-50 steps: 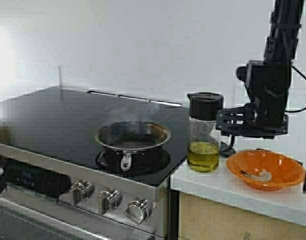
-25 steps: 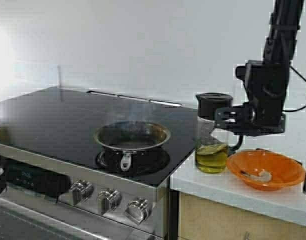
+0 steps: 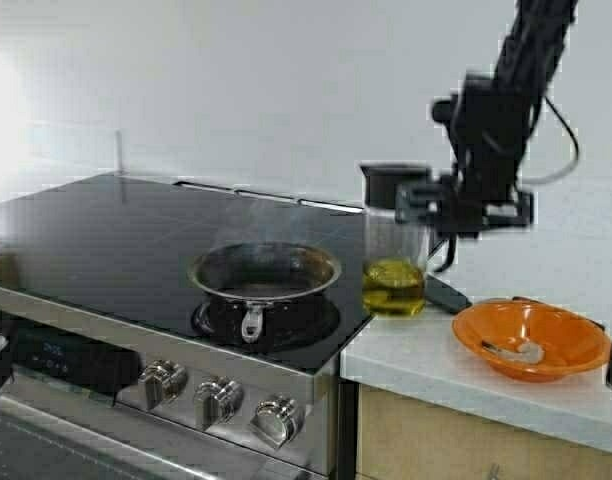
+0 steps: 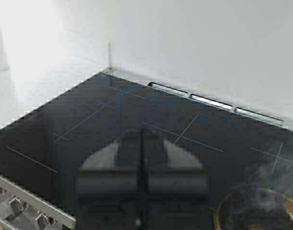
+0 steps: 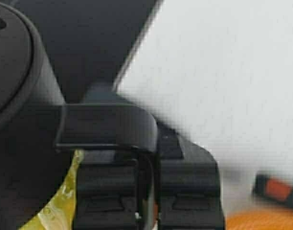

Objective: Add oil to the pan and cook the shrimp and serve it

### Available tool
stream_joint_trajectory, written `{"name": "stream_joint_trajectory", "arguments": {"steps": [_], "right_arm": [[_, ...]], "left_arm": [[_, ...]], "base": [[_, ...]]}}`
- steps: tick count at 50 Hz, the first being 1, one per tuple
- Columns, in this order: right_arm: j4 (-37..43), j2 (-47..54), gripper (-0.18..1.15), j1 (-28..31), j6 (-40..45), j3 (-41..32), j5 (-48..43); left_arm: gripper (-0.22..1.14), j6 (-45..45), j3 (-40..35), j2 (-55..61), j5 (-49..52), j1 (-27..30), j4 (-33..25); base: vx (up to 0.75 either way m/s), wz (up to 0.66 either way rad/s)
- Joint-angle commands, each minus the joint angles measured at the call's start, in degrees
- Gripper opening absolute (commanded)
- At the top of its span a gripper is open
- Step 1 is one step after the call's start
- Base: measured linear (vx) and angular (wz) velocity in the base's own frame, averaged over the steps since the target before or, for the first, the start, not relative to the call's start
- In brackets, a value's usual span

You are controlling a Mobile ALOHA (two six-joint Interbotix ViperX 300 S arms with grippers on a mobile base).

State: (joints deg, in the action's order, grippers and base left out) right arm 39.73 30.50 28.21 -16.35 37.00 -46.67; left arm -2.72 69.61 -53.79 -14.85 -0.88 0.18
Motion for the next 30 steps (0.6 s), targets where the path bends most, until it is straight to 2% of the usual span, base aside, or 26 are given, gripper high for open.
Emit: {"name": "stream_joint_trajectory", "arguments": {"steps": [1,17,30], "right_arm": [[7.73,-6.94,0.08,1.76,-12.83,-4.92,2.2],[25.66,-6.86,0.08,4.31,-50.45,-18.19,5.27],[35.16,-0.44,0.08,7.03,-79.28,-28.3,0.0]], "left_arm": [[0.03,0.09,-0.53,0.26,0.09,0.18,0.09],[0.03,0.0,-0.62,0.18,0.7,0.18,0.09],[0.03,0.0,-0.7,-0.09,0.97,0.18,0.09]], "base": [[0.0,0.0],[0.0,0.0],[0.0,0.0]]}}
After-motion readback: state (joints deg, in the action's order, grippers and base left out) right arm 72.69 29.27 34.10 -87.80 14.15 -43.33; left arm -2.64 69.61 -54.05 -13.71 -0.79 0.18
